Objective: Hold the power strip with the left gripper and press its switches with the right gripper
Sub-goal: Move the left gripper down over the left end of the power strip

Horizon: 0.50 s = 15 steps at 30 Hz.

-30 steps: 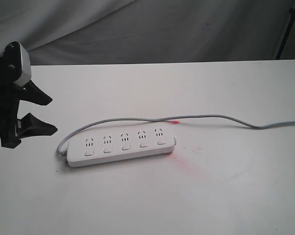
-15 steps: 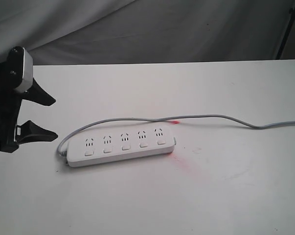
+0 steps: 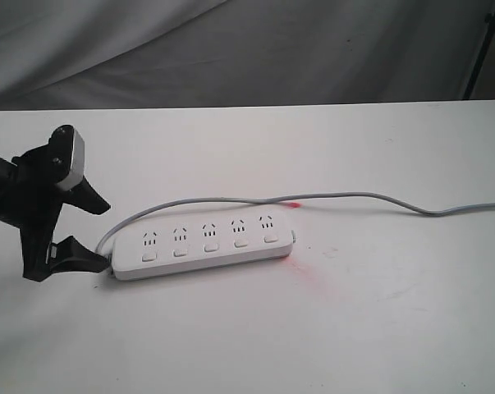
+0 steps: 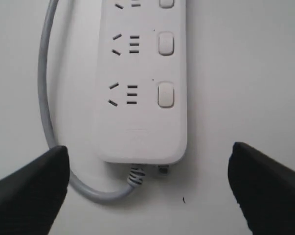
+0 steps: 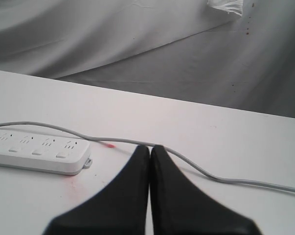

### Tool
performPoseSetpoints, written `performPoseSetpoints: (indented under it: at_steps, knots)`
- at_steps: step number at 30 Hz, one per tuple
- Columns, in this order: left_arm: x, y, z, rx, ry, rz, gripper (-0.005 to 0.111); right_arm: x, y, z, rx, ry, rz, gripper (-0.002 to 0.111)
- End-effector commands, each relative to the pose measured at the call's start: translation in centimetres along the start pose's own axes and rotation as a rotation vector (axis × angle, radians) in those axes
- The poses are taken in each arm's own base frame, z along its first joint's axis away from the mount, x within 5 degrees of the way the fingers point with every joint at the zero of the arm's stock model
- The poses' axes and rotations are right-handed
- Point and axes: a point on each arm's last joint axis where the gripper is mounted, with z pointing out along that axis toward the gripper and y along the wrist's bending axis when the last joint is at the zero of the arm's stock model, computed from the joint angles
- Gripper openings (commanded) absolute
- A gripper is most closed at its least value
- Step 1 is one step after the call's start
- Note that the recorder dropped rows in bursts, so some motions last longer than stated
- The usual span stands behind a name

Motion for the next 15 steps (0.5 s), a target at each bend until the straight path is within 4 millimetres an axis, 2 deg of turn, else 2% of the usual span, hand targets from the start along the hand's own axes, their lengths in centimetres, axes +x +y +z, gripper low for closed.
performPoseSetpoints:
  at_steps: [1, 8, 15]
  knots:
    - [-0.5, 0.1, 1.1, -0.018, 0.019, 0.039, 0.083, 0.1, 0.0, 0.0, 0.006, 0.003, -0.004, 0.0]
    - [-0.5, 0.4, 2.9, -0.047, 0.053, 0.036, 0.083, 0.1, 0.0, 0.0, 0.006, 0.003, -0.004, 0.0]
    - [0.1, 0.5, 3.7, -0.035, 0.065, 0.03, 0.083, 0.1, 0.0, 0.0, 0.006, 0.003, -0.004, 0.0]
